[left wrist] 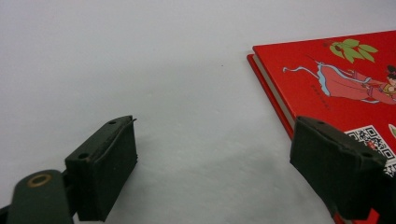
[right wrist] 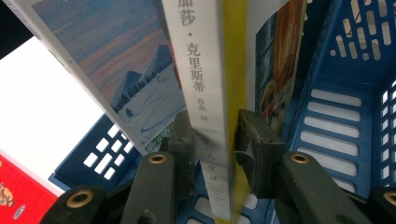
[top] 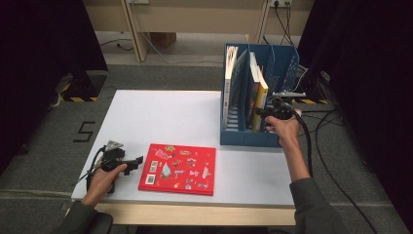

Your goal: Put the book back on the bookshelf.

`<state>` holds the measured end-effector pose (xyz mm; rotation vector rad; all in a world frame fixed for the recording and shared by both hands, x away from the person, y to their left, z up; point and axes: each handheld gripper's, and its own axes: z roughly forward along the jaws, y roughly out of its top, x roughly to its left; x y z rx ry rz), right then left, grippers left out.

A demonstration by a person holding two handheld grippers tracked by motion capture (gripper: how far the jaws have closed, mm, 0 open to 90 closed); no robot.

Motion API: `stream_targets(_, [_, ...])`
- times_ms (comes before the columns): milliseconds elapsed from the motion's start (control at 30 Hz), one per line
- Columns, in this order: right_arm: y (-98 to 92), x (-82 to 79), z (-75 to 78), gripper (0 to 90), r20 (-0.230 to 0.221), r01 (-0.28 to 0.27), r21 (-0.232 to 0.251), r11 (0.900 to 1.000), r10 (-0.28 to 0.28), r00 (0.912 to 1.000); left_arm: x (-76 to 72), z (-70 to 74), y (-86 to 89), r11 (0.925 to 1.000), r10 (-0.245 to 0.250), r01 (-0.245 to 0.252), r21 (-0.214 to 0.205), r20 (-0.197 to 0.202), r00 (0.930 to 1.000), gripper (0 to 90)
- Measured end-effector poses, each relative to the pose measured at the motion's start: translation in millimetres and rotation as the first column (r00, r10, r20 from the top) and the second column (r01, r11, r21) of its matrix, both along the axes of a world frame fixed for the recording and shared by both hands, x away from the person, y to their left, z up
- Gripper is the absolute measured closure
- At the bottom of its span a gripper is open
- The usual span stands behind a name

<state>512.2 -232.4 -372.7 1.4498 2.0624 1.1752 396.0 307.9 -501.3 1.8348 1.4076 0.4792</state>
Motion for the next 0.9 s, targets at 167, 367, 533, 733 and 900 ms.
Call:
stream_targets(167, [-5.7,-5.8,-1.3,66.0,-0.007,0.002,0.001,1.0,-0.002,1.0,0.1,0.1,-0.5,1.0,0.002,-0.002,0.006,0.0,1.0,14.1])
stream_targets(367, [-8.6,-9.0,10.8,61.6,0.02,0.02,0.044,0.9988,-0.021,0.9996,0.2,0.2,-0.9,1.0,0.004,-0.004,0.007,-0.001,1.0,14.1])
stream_targets(533, [-14.4,-8.1,34.7,61.6,0.075,0.05,0.081,0.9954,-0.057,0.9956,0.1,0.1,-0.6,1.0,0.003,-0.003,0.006,-0.001,1.0,14.1])
stream_targets(733, [-12.5,3.4,64.1,62.8,0.043,0.05,0.007,0.9987,-0.05,0.9978,0.2,0.1,-0.6,1.0,0.003,-0.003,0.006,-0.002,1.0,14.0])
stream_targets(900, [-4.6,16.6,76.1,65.9,-0.004,0.032,-0.092,0.9952,-0.033,0.9994,0.2,0.1,-0.5,1.0,0.003,-0.003,0.004,-0.001,1.0,14.0])
